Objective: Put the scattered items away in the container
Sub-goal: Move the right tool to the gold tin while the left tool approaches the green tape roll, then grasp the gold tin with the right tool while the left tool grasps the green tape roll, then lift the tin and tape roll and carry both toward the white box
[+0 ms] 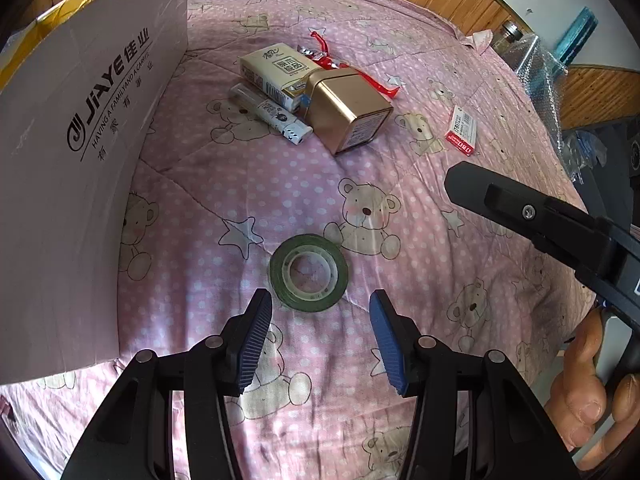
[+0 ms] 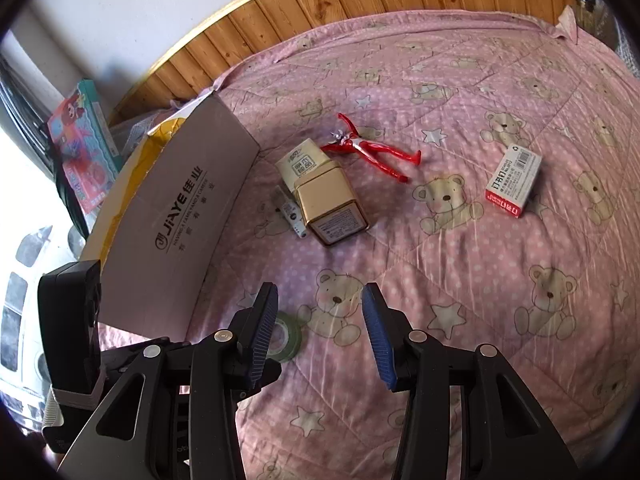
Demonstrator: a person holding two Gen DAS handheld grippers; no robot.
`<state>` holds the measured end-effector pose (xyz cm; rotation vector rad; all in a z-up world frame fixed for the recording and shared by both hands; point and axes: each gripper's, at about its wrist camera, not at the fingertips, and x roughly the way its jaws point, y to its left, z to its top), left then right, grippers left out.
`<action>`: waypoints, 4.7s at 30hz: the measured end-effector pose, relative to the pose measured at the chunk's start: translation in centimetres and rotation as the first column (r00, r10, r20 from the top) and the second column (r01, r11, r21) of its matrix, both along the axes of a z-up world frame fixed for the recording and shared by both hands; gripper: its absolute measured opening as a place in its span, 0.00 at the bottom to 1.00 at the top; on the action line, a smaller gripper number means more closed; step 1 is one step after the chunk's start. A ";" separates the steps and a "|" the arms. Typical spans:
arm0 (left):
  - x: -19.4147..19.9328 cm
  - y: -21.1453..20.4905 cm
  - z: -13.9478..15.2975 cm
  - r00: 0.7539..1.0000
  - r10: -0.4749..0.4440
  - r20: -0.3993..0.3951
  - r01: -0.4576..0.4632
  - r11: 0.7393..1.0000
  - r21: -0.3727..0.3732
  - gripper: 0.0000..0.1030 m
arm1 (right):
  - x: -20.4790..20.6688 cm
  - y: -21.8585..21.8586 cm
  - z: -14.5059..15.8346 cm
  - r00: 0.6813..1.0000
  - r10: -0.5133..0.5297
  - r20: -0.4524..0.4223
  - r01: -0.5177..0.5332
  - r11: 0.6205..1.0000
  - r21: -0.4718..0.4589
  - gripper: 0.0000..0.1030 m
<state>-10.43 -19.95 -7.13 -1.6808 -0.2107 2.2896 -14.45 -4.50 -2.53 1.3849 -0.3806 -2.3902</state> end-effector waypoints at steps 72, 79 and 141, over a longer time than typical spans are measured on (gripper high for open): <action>-1.5 -0.4 -1.5 0.996 -0.023 -0.085 0.030 0.997 0.075 0.43 | -12.5 -4.8 -2.9 0.899 0.434 -0.056 -0.393 0.858 0.331 0.53; -0.4 1.2 -1.5 0.988 -0.099 -0.115 0.102 0.995 0.016 0.56 | -8.3 -1.7 -1.9 0.954 0.293 -0.058 -0.274 0.936 0.221 0.51; 7.6 0.3 8.8 0.933 -0.063 -0.354 0.090 0.994 0.062 0.48 | 9.3 0.6 5.2 0.983 0.058 -0.174 -0.045 0.996 0.077 0.49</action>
